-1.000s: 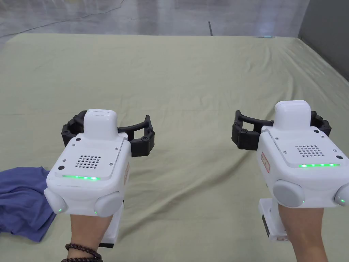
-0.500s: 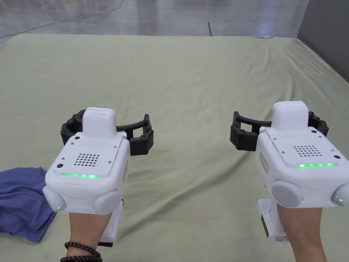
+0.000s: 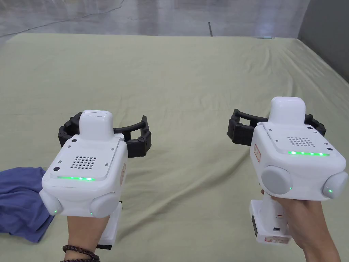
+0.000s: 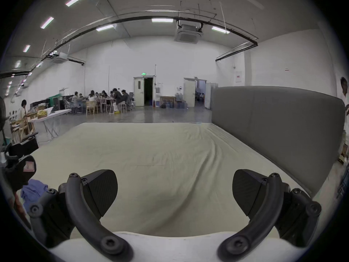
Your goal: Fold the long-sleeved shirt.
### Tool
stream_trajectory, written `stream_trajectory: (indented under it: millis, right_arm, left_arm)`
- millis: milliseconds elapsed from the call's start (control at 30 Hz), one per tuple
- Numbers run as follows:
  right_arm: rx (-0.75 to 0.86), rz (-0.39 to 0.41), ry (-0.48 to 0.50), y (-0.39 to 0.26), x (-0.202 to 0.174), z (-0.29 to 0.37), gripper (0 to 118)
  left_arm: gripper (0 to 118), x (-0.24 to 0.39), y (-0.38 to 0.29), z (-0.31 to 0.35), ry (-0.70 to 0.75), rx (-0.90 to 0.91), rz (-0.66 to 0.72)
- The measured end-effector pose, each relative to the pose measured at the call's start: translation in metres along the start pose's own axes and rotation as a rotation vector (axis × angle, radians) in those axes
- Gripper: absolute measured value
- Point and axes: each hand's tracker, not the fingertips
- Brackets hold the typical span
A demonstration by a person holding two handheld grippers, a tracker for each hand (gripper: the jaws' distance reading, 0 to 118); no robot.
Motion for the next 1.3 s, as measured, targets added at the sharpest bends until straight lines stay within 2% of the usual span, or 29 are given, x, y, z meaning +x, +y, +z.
stream_trajectory:
  millis: [67, 167, 567, 667, 833, 1000, 1033, 1300]
  right_arm:
    - [-0.011, 0.037, 0.069, -0.001, 0.001, 0.001, 118]
    - [0.008, 0.06, 0.078, -0.002, -0.002, 0.006, 118]
    - [-0.03, 0.053, -0.064, 0.006, -0.005, 0.003, 118]
    - [-0.013, 0.015, -0.086, 0.006, -0.001, 0.004, 118]
    - [-0.016, -0.01, -0.053, 0.013, 0.004, 0.007, 118]
    - [0.094, 0.05, 0.031, 0.01, 0.009, 0.018, 118]
    - [0.114, 0.03, 0.045, 0.006, 0.011, 0.019, 118]
    - [0.076, 0.074, 0.058, -0.007, 0.012, 0.014, 118]
  left_arm:
    - [118, 0.0, 0.0, 0.0, 0.003, -0.001, 0.001]
    - [118, -0.001, 0.0, 0.001, 0.002, -0.001, 0.001]
    - [118, 0.0, -0.001, 0.001, -0.003, -0.005, 0.012]
    - [118, 0.0, -0.001, 0.001, -0.004, -0.004, 0.001]
    - [118, 0.001, -0.002, 0.0, -0.005, -0.004, 0.011]
    - [118, 0.003, -0.002, 0.0, -0.008, -0.004, 0.002]
    - [118, 0.004, -0.002, 0.001, -0.007, -0.004, 0.002]
    - [118, 0.005, 0.0, 0.003, -0.01, 0.0, 0.005]
